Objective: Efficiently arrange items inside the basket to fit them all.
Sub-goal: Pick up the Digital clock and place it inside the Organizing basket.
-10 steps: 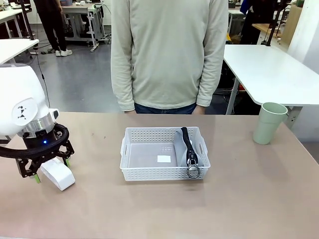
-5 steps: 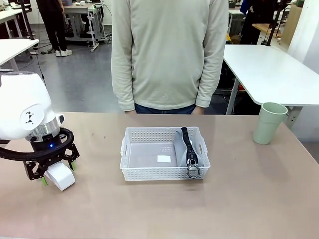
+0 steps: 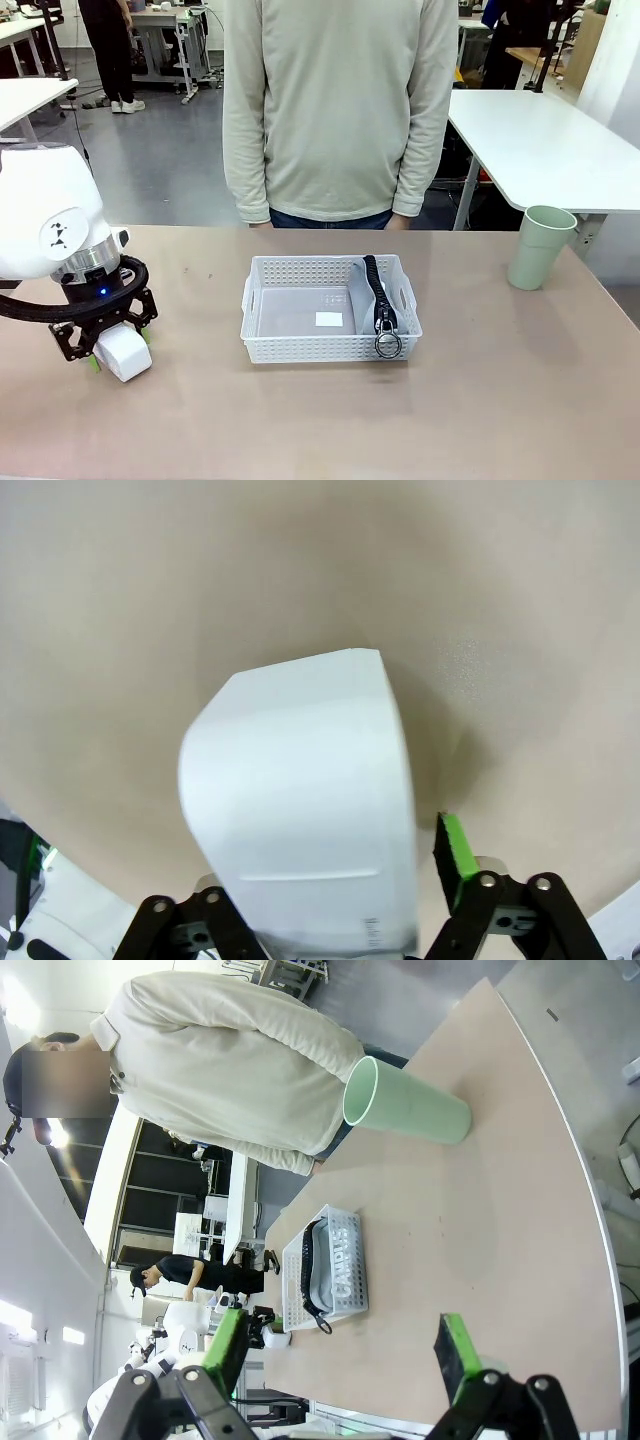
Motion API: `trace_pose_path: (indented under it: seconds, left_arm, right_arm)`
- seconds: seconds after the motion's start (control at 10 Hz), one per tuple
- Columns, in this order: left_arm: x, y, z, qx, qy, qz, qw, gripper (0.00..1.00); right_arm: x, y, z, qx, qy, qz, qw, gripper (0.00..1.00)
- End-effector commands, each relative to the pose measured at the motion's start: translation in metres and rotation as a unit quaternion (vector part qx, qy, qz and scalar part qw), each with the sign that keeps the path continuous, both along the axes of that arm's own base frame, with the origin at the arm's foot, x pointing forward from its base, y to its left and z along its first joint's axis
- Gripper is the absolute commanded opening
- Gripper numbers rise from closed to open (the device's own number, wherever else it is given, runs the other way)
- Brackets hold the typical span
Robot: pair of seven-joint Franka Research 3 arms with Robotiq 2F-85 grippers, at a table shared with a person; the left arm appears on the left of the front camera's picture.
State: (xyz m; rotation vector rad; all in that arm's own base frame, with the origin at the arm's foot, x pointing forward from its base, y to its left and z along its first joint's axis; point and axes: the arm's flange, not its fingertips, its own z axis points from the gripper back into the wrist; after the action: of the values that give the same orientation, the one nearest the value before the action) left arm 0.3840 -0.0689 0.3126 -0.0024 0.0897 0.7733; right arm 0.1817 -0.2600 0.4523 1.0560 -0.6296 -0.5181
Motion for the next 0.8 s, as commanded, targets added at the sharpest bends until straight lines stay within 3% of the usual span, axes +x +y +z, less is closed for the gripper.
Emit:
trace_pose_path:
  seconds: [0.0, 0.2, 0.3, 0.5, 0.7]
  left_arm:
    - [0.003, 0.001, 0.0, -0.003, -0.003, 0.003, 1.0, 0.0]
    - [0.003, 0.001, -0.001, -0.003, -0.001, 0.004, 1.0, 0.0]
    - [0.002, 0.002, 0.001, -0.005, -0.004, 0.003, 1.0, 0.13]
    - [0.002, 0.006, 0.003, -0.008, 0.006, -0.006, 1.0, 0.0]
    - [0.0, 0.012, 0.013, -0.014, 0.002, -0.011, 1.0, 0.0]
  right_arm:
    - [0.001, -0.001, 0.001, -0.003, -0.015, 0.003, 1.0, 1.0]
    - [0.001, -0.001, 0.001, -0.003, -0.015, 0.003, 1.0, 1.0]
    - [0.001, -0.001, 0.001, -0.003, -0.015, 0.003, 1.0, 1.0]
    - [0.001, -0.001, 0.001, -0.003, -0.015, 0.003, 1.0, 1.0]
    - [0.001, -0.001, 0.001, -0.003, -0.015, 0.003, 1.0, 1.0]
